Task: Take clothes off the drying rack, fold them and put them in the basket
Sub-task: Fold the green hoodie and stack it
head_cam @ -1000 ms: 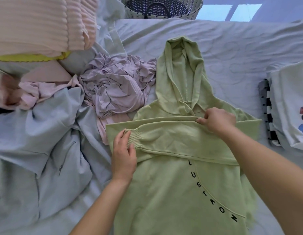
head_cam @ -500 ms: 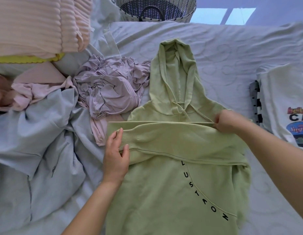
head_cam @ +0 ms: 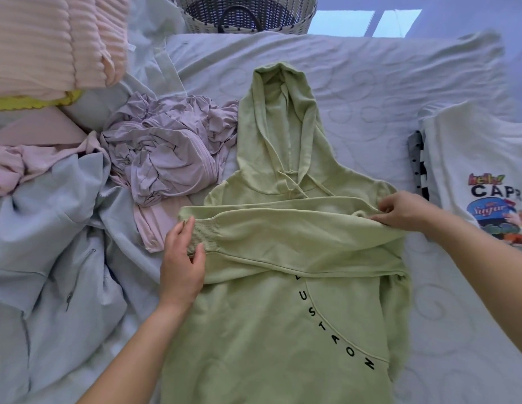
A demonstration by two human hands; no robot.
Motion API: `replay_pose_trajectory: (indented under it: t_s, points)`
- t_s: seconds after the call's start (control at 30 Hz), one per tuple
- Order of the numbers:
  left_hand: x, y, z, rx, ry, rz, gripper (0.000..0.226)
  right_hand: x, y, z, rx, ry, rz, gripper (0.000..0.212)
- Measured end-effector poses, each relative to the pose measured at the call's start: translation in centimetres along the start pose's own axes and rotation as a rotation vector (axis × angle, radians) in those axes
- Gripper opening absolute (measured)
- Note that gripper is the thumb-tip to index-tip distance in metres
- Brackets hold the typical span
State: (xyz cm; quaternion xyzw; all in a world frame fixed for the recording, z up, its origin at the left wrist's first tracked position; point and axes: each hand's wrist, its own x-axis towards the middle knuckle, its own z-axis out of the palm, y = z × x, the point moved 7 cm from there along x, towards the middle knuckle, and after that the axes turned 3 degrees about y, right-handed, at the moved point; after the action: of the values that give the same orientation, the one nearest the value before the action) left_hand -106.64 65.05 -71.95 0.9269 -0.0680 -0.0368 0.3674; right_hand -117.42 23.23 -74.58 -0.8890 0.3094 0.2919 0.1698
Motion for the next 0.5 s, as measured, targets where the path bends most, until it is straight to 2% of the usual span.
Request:
replay_pose_trajectory:
  t_s: [0.13, 0.23, 0.3, 0.33, 0.37, 0.43, 0.5]
  points:
    - [-0.5, 0.7, -0.1, -0.005, 0.027, 0.045, 0.055, 0.7, 0.3, -0.5, -0.198, 0.019, 0.037, 0.022]
    - [-0.4, 0.3, 0.4, 0.021, -0.006, 0.019, 0.055, -0.4, -0.1, -2.6, -0.328, 0.329, 0.048, 0.031]
    - [-0.1, -0.4, 0.9, 0.041, -0.037, -0.033, 0.054, -1.7, -1.8, -3.0, -0.274, 0.506, -0.104, 0.037]
    - [0.0, -0.7, 1.1, 0.049, -0.048, -0.053, 0.054, -2.3, -2.5, -2.7, -0.223, 0.498, -0.182, 0.04]
    - [0.2, -0.8, 1.2, 0.053, -0.054, -0.062, 0.054, -2.5, -2.8, -1.9, -0.189, 0.414, -0.232, 0.042]
    - [0.4, -0.7, 1.3, 0.052, -0.053, -0.055, 0.054, -2.5, -2.0, 0.1, -0.233, 0.195, -0.229, 0.045]
    - [0.4, -0.2, 1.0, 0.043, -0.037, -0.031, 0.053, -2.1, -0.4, 0.5, -0.202, 0.071, -0.176, 0.049]
